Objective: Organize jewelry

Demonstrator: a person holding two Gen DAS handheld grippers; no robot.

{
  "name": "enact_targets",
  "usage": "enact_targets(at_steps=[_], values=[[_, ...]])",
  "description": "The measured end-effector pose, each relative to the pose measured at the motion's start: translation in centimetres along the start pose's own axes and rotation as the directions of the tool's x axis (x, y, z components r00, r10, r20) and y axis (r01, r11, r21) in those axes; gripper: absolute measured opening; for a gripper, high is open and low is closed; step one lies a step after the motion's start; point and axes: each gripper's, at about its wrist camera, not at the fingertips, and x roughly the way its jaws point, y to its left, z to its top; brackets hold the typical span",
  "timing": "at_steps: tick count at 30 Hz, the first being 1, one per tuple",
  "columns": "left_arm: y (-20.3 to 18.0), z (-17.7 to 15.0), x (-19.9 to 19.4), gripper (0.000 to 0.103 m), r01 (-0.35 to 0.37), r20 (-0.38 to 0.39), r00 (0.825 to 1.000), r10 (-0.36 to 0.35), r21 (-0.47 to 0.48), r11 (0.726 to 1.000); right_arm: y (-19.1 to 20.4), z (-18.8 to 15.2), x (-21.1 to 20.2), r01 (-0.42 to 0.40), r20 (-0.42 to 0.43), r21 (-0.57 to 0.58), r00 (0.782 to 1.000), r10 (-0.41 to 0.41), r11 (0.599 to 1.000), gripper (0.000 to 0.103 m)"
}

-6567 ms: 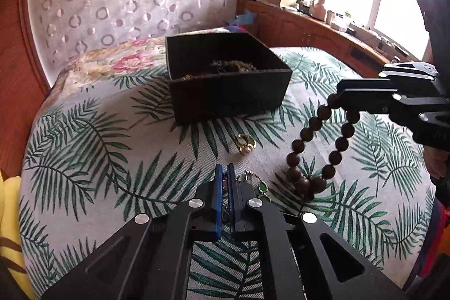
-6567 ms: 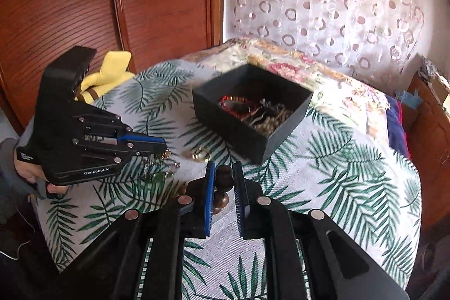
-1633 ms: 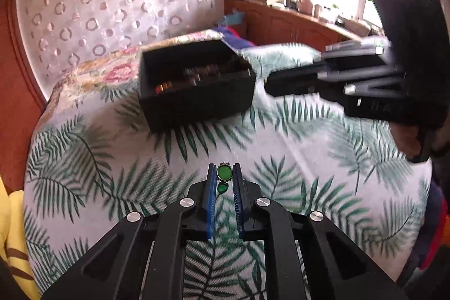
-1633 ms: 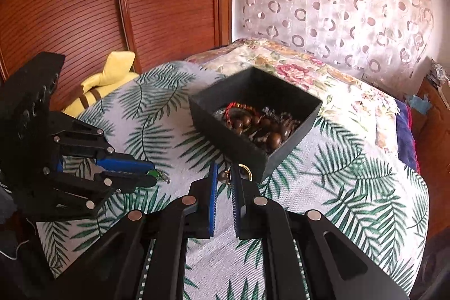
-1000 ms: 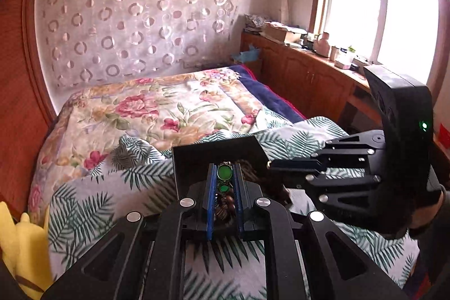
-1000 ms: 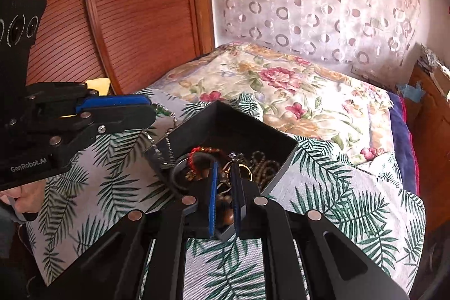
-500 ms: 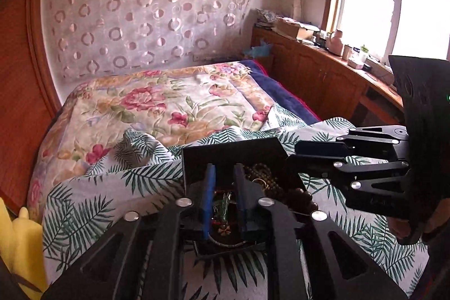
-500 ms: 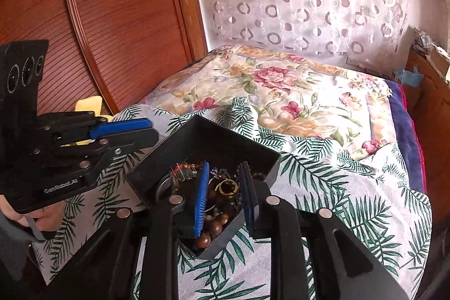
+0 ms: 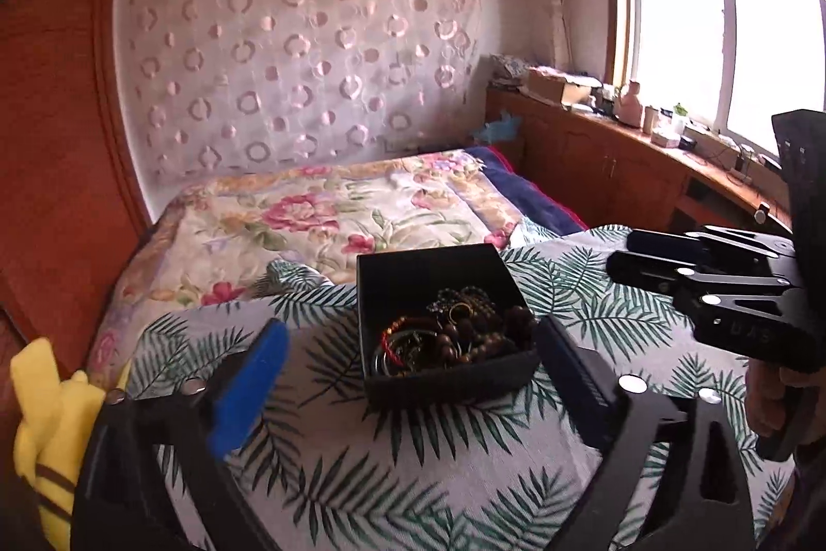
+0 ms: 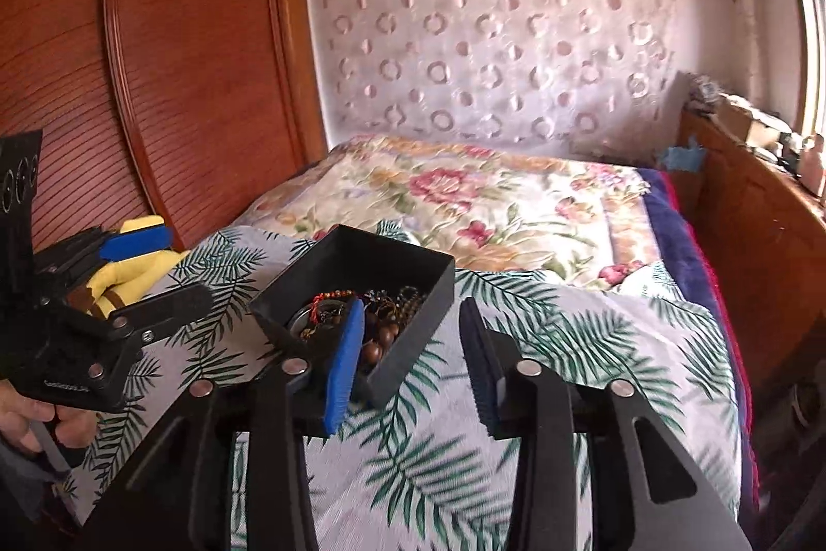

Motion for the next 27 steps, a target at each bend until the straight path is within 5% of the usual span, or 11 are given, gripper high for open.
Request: enact_targets(at_steps=[14,27], values=[[-2.0,-4.0,-8.2,0.095,-0.085,0.077,0.993,0.088,-0.049,0.995,2.0,-5.1,-9.1,0.095,0.138,0.056,0.985,-0.102,0.994,0.096],[-3.5,-7.0,-11.5,0.095,-0.114,0.075,0.990,0.117,-0.049,0.992,2.9,-8.2,-11.3,0.144,0.154,0.110,0.975,-0.160,0.983,0.101]])
